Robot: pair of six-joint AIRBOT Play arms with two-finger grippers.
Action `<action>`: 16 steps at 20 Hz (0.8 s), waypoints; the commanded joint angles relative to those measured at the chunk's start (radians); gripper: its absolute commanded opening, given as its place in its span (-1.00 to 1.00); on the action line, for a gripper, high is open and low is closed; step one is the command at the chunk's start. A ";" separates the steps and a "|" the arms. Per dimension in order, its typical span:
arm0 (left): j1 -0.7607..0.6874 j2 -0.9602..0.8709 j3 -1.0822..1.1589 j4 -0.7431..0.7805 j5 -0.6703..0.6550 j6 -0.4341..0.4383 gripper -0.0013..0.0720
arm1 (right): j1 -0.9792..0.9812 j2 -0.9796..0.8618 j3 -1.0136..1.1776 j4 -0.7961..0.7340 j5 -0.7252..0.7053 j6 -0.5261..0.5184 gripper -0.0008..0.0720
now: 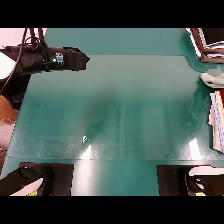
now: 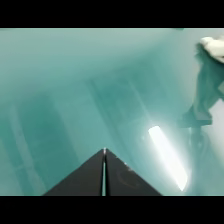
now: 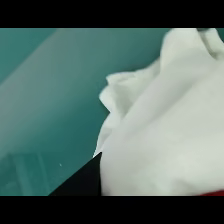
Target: Fold the shirts.
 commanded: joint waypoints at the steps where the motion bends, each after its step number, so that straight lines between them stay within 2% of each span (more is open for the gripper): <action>1: -0.002 -0.029 0.000 -0.015 0.000 -0.028 -0.89 | -0.047 0.001 0.076 0.062 -0.034 -0.002 -0.92; 4: -0.002 -0.044 0.000 -0.024 -0.001 -0.026 -0.89 | -0.045 0.001 0.244 0.061 -0.028 -0.002 -0.92; 6: -0.002 -0.043 0.000 -0.023 0.000 -0.025 -0.89 | -0.057 0.023 0.281 0.060 -0.026 -0.002 -0.92; 9: -0.002 -0.044 0.000 -0.023 -0.004 -0.018 -0.89 | -0.101 0.108 0.148 0.051 -0.019 -0.006 -0.92; 11: -0.002 -0.044 0.000 -0.023 -0.008 -0.017 -0.89 | -0.148 0.154 0.065 0.051 0.030 -0.089 -0.92; 13: -0.002 -0.044 0.000 -0.023 -0.008 -0.018 -0.89 | -0.206 0.199 -0.013 0.048 0.052 -0.100 -0.92; 16: -0.002 -0.044 0.000 -0.023 -0.009 -0.017 -0.89 | -0.298 0.280 -0.144 -0.109 0.098 -0.100 -0.92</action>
